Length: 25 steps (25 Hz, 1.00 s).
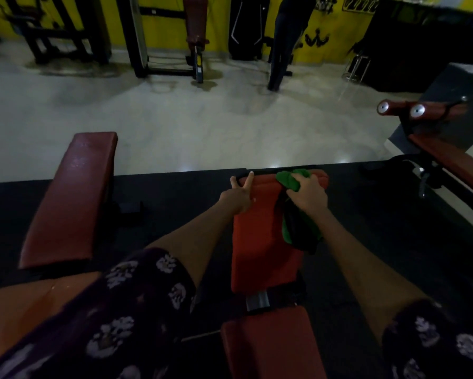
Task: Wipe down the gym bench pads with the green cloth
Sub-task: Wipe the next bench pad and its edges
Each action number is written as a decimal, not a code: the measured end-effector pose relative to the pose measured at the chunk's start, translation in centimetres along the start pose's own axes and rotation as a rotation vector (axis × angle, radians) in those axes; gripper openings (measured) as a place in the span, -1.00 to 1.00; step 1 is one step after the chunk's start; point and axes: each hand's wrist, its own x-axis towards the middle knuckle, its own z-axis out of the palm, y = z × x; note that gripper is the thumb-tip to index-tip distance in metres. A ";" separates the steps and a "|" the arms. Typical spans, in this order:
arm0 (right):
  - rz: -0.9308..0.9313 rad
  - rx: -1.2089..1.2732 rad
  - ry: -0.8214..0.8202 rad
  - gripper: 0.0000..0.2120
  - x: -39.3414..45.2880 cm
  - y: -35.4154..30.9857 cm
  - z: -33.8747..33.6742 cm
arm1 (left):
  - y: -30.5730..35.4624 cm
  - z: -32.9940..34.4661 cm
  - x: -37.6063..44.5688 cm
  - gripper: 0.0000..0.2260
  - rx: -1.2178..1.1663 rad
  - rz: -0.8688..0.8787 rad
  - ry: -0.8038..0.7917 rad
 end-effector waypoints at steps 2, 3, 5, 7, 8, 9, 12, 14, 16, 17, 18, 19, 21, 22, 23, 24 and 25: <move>-0.128 0.010 -0.101 -0.66 -1.8 -0.6 -1.4 | -0.8 -0.1 -2.1 -0.38 -0.110 0.028 0.006; -0.175 0.035 -0.147 -0.71 -3.3 -1.0 -1.5 | -1.4 0.2 -3.5 -0.42 -0.113 0.046 0.033; -0.236 0.086 -0.227 -0.73 -6.7 -1.8 -0.7 | -3.2 1.5 -6.4 -0.54 -0.075 0.033 0.095; -0.288 0.117 -0.265 -0.70 -9.0 -2.8 1.0 | -5.2 2.6 -9.4 -0.60 -0.105 -0.015 0.147; -0.322 0.123 -0.278 -0.70 -9.8 -3.5 1.8 | -6.1 2.8 -10.8 -0.63 -0.121 -0.035 0.180; -0.363 0.126 -0.289 -0.69 -10.6 -4.2 2.6 | -6.9 3.1 -12.4 -0.65 -0.130 -0.057 0.214; -0.474 0.126 -0.312 -0.62 -13.2 -6.9 4.9 | -9.0 3.7 -17.4 -0.69 -0.147 -0.143 0.284; -0.534 0.126 -0.319 -0.55 -15.0 -8.7 6.5 | -10.5 4.7 -21.1 -0.71 -0.154 -0.221 0.319; -0.574 0.133 -0.337 -0.52 -16.5 -10.6 8.2 | -12.1 5.7 -24.6 -0.73 -0.179 -0.308 0.338; -0.604 0.138 -0.362 -0.51 -17.6 -11.7 9.0 | -13.2 6.3 -26.6 -0.74 -0.194 -0.359 0.350; -0.635 0.143 -0.383 -0.51 -18.8 -12.9 9.6 | -14.1 6.8 -28.4 -0.74 -0.208 -0.407 0.359; -0.666 0.153 -0.404 -0.50 -20.2 -13.9 10.2 | -15.0 7.3 -30.3 -0.75 -0.217 -0.447 0.370; -0.725 0.179 -0.454 -0.51 -22.8 -15.8 11.3 | -16.6 8.1 -33.7 -0.82 -0.258 -0.532 0.392; -0.749 0.177 -0.484 -0.51 -24.2 -16.7 11.7 | -17.2 8.3 -35.4 -0.87 -0.269 -0.578 0.396; -0.773 0.171 -0.509 -0.52 -25.3 -17.4 12.1 | -17.7 8.5 -37.0 -0.88 -0.270 -0.616 0.409; -0.803 0.166 -0.525 -0.52 -26.3 -18.2 12.3 | -18.2 8.6 -38.3 -0.82 -0.274 -0.652 0.424; -0.841 0.164 -0.541 -0.52 -27.3 -19.1 12.7 | -18.8 8.8 -40.0 -0.73 -0.279 -0.687 0.448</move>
